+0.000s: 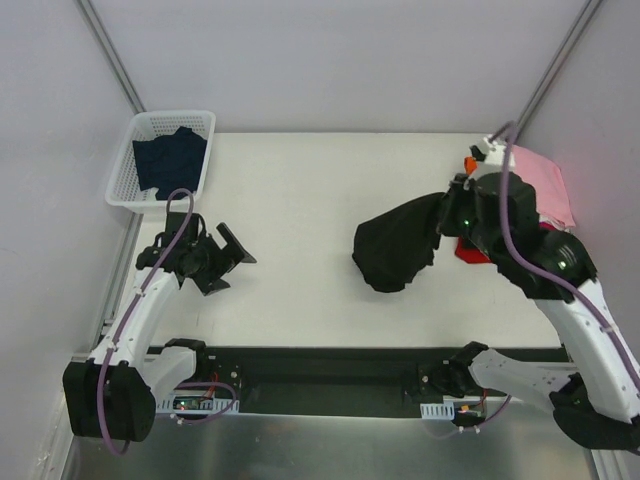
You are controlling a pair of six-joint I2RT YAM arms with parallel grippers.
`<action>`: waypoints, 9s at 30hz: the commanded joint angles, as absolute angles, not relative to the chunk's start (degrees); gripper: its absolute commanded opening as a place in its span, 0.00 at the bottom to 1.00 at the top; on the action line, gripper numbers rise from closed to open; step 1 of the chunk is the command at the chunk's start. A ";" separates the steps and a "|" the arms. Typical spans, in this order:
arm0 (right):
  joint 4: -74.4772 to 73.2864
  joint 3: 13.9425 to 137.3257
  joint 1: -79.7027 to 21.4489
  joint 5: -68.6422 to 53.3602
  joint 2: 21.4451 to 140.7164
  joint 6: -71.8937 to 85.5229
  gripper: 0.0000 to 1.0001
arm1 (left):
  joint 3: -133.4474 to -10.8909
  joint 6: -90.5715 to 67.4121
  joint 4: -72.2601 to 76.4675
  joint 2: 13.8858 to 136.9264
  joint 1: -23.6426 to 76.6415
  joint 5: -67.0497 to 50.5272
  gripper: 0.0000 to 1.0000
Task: Fold and stack the t-shirts
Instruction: Move the tshirt to the center of the board, then flatten out the tshirt
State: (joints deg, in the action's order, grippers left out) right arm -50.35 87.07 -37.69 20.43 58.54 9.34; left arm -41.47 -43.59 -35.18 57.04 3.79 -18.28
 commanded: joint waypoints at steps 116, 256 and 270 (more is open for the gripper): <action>-47.37 63.19 -40.87 8.97 82.26 23.55 0.61 | -72.86 -71.89 -21.53 95.71 43.68 -8.00 0.50; -49.48 62.67 -38.23 14.15 79.10 18.99 0.59 | -89.55 -60.91 -33.66 86.57 32.97 -8.08 0.00; -46.59 62.41 -37.44 11.10 81.56 16.61 0.61 | -111.42 -53.89 -49.03 88.50 22.59 -11.25 0.00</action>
